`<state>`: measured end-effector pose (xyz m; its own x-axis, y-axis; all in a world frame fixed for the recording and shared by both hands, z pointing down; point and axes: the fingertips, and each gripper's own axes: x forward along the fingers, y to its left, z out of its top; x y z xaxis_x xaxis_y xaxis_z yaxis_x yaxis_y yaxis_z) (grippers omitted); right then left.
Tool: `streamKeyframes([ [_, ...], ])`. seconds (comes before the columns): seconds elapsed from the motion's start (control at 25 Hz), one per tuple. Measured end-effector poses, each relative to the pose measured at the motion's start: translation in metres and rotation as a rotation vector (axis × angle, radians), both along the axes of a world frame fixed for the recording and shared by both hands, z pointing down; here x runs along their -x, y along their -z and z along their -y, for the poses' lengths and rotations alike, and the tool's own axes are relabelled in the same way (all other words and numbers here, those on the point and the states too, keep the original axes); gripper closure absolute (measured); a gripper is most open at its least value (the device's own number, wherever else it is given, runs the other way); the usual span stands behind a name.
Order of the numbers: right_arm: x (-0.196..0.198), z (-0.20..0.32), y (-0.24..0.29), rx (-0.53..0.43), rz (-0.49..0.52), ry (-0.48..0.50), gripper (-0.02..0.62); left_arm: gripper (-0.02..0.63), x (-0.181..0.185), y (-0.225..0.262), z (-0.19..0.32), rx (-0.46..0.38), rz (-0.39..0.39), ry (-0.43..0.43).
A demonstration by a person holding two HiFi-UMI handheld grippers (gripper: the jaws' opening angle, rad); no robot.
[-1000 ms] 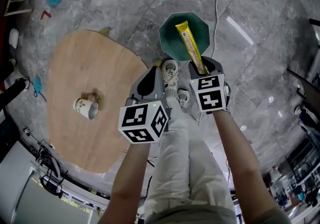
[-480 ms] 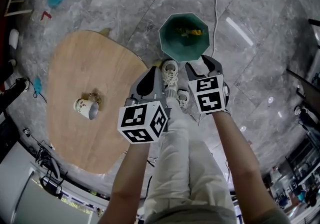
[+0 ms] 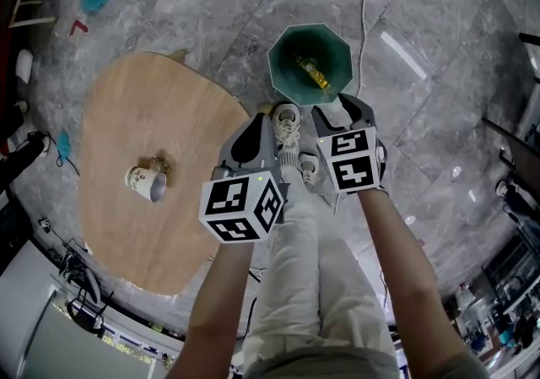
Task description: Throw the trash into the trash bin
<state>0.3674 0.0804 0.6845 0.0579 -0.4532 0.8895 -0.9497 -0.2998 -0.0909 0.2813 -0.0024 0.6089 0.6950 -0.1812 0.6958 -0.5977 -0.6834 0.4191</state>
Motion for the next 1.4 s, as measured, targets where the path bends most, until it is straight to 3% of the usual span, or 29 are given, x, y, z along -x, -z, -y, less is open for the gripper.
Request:
streamKeyframes([
  [0.48, 0.000, 0.003, 0.012, -0.022, -0.015, -0.007, 0.408, 0.606, 0.000, 0.006, -0.001, -0.007, -0.006, 0.004],
  [0.8, -0.005, 0.002, 0.025, -0.039, -0.057, -0.026, 0.576, 0.606, -0.001, 0.013, -0.003, -0.012, -0.014, -0.001],
  [1.4, 0.001, -0.003, 0.058, -0.068, -0.068, -0.021, 0.583, 0.606, 0.001, 0.035, -0.007, -0.035, -0.020, 0.005],
])
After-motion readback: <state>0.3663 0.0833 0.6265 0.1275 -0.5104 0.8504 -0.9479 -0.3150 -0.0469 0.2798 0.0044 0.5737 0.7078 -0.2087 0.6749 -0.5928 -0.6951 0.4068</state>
